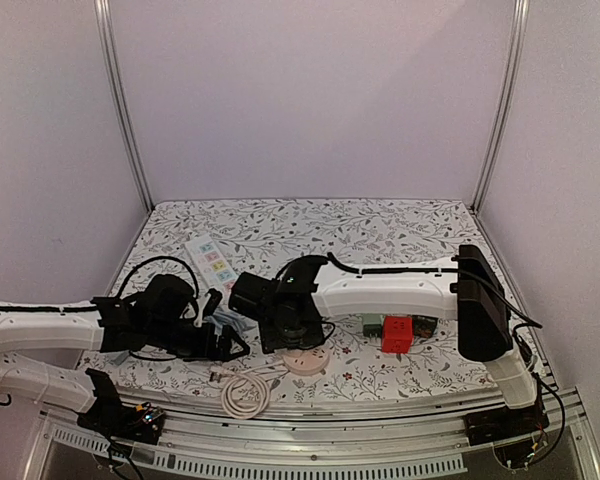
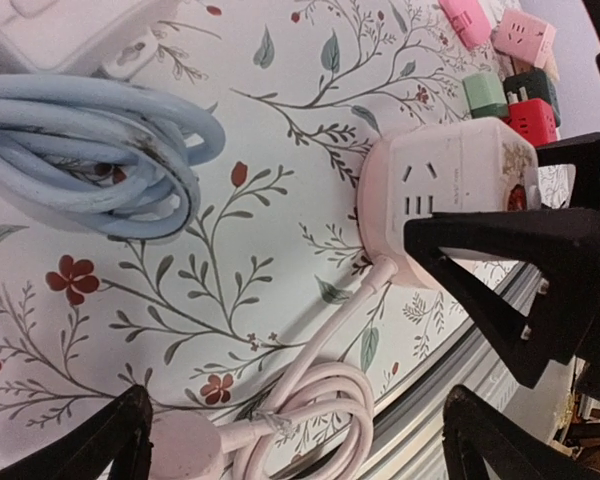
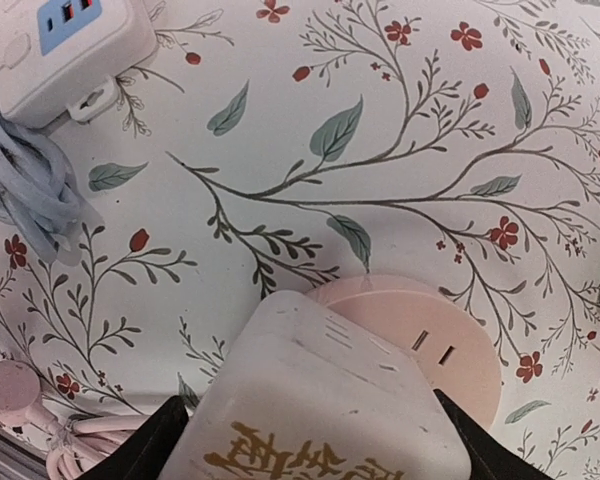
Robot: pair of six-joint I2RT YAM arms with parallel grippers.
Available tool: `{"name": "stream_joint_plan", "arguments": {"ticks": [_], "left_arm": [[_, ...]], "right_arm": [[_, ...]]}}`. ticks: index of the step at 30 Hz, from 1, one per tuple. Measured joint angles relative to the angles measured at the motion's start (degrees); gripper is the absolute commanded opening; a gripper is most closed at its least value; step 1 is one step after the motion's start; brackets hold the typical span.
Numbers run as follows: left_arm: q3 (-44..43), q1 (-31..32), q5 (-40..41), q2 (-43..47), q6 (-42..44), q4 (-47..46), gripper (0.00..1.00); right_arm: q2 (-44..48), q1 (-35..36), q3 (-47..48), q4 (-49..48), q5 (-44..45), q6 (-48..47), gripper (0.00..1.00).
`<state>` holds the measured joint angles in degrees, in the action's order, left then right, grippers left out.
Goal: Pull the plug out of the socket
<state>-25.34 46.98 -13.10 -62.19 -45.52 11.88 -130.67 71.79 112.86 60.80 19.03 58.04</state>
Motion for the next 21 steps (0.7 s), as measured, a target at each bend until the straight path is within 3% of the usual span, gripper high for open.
{"name": "stream_joint_plan", "arguments": {"ticks": [5, 10, 18, 20, 21], "left_arm": [[-1.11, -0.13, 0.31, -0.15, -0.35, 2.82, 1.00], [-1.60, -0.20, 1.81, 0.35, -1.90, 3.06, 1.00], [-3.56, -0.33, 3.15, -0.24, -4.33, 2.19, 1.00], [-4.68, -0.39, 3.39, -0.37, -4.42, 2.36, 1.00], [-5.09, -0.39, 3.48, -0.39, -4.44, 2.36, 1.00]], "right_arm": [[2.43, -0.52, -5.20, -7.13, -0.70, -8.57, 0.59], [8.24, -3.23, -15.15, -17.31, -7.78, -21.51, 0.59], [10.36, -6.91, -18.64, -21.31, -17.46, -43.85, 0.59], [10.36, -6.93, -18.86, -21.66, -18.29, -47.15, 0.61], [10.36, -6.93, -18.93, -21.79, -18.51, -47.98, 0.68]]}}
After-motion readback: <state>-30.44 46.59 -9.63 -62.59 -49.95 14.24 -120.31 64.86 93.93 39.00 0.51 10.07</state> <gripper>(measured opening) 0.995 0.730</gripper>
